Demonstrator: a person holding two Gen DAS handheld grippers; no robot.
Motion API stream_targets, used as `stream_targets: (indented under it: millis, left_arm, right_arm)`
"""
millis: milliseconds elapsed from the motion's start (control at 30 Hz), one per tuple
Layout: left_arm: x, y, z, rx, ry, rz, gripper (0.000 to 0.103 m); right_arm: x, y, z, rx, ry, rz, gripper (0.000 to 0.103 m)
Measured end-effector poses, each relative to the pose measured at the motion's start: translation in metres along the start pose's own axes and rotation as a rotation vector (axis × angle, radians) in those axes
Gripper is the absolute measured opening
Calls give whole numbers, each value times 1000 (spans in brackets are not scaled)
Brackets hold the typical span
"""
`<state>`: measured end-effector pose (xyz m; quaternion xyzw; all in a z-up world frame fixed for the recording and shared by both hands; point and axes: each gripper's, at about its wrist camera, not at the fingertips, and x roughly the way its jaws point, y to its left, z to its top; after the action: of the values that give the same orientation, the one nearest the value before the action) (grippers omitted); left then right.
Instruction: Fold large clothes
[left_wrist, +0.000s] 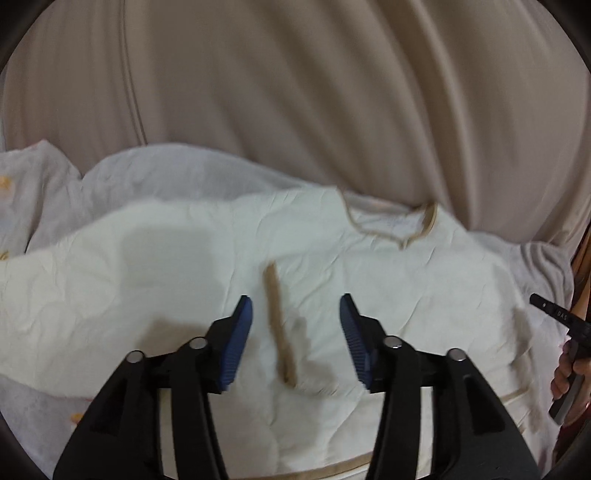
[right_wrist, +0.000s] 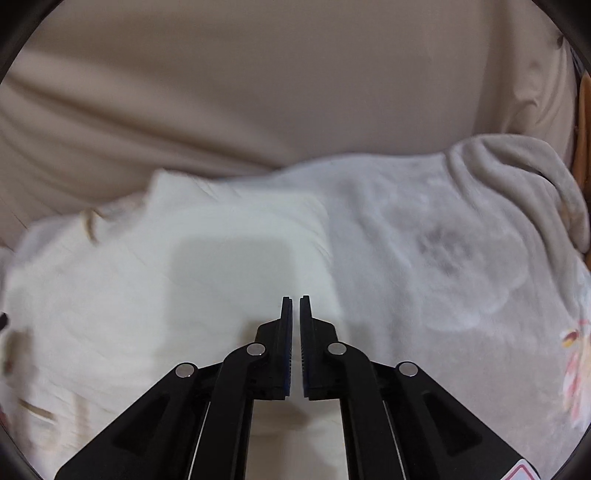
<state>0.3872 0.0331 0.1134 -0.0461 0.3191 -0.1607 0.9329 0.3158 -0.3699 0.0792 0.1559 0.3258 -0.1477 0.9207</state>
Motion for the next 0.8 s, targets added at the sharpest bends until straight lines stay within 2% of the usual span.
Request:
stream_targets:
  millis: [100,167,267,333,400,467,500,533,600,633,700,767,800]
  left_arm:
    - [29,-27,12,29,57,-4,54]
    - [54,-36,7,41,89,15,54]
    - [92,-35,-7,42,139,65,56]
    - [106,-27,-15,59,135,79,59]
    - [108,-21,-17,52,117,44,60]
    - [109,-16,-16,33,114,23,61]
    - [109,-17,-16,34,114,26,60]
    - [105,-17,-16,35,105,37,60]
    - [89,-18,-18,34,91,76,59]
    - [75,-15,-19,26,86,55,60]
    - [46,-4,-24,27,90,23,76]
    - [15,9,-37,45,110,36,86]
    - [-2,20,-48,51,127,52,87]
  right_arm:
    - [9,40,12,-64,-5,69,6]
    - [25,58,11,-116,8,58,6]
    - [55,58,7,-138,59,-7,6]
    - [73,33,3,-114,64,-101,6]
    - [81,-3,-3,-48,46,-140,16]
    - [83,-37,-8,53,46,-166,43]
    - [82,-50,-8,109,56,-141,47]
    - [79,-58,-8,149,66,-114,46]
    - [63,-61,-12,148,71,-108,44]
    - [52,-61,-15,126,72,-90,45]
    - [20,-64,-30,67,79,-41,45]
    - [-16,-72,-53,16,96,-2,48]
    - [-32,-75,-66,1,113,16,48]
